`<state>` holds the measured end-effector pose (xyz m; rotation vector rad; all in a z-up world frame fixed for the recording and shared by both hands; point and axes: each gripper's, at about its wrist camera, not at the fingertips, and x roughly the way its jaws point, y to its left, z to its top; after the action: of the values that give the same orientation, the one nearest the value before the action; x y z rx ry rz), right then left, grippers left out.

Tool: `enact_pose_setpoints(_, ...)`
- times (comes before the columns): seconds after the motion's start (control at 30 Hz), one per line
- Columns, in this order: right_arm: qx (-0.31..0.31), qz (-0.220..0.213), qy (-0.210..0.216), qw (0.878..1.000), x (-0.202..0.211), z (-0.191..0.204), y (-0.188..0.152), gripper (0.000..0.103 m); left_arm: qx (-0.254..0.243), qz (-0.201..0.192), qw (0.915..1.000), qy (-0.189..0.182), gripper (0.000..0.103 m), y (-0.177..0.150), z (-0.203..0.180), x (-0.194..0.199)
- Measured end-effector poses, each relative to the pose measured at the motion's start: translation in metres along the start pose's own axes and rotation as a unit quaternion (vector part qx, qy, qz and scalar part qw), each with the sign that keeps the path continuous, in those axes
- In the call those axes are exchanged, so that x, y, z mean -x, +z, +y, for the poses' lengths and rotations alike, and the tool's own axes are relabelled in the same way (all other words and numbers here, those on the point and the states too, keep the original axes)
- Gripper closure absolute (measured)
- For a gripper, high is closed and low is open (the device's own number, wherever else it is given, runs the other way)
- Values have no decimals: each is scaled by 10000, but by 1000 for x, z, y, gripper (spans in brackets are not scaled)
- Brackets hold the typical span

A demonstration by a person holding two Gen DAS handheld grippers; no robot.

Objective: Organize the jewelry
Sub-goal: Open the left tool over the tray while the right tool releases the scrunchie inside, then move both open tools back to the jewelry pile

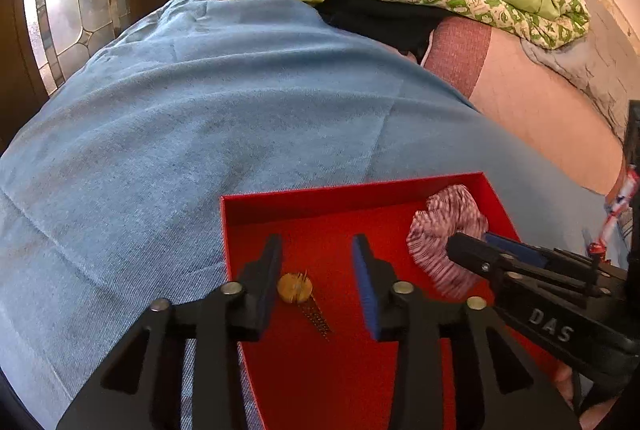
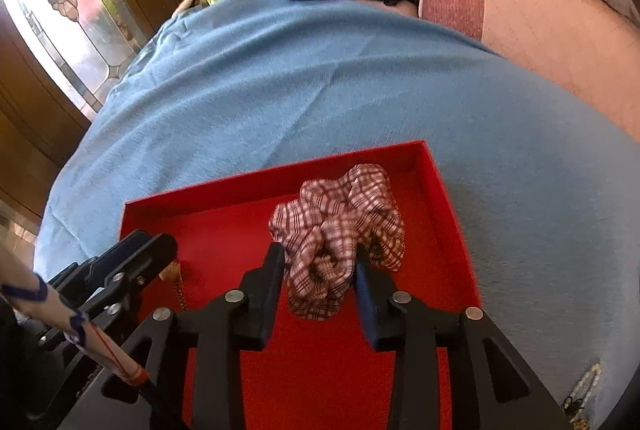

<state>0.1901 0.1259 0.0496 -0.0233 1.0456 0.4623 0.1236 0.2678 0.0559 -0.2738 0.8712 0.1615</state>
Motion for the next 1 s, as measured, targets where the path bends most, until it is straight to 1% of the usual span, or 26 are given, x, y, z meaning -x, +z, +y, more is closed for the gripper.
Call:
enact_pose_setpoints(0.1, 22, -86, -13, 10000, 9, 0, 0, 66, 10, -81, 10000, 4, 62, 1, -1, 4)
enact_pose_setpoints(0.2, 49, -298, -150, 9994, 27, -1, -4, 66, 82, -192, 9998, -34, 62, 2, 0, 10)
enact_pose_setpoints(0.3, 109, -521, -493, 9974, 47, -2, -11, 66, 132, -352, 9993, -71, 62, 4, -3, 19)
enact_pose_setpoints(0.37, 127, -637, -611, 9960, 61, -3, -17, 66, 133, -451, 9988, -129, 62, 5, -8, 25)
enact_pose_setpoints(0.6, 57, -940, -901, 9915, 102, -11, -38, 66, -95, -706, 9971, -251, 62, 3, -34, 39)
enact_pose_setpoints(0.73, 222, -1096, -1202, 9864, 120, -9, -54, 66, -252, -763, 9964, -251, 62, 0, -46, 43)
enact_pose_setpoints(1.0, 428, -1307, -1435, 9800, 148, 0, -78, 66, -416, -817, 9952, -351, 62, -5, -67, 53)
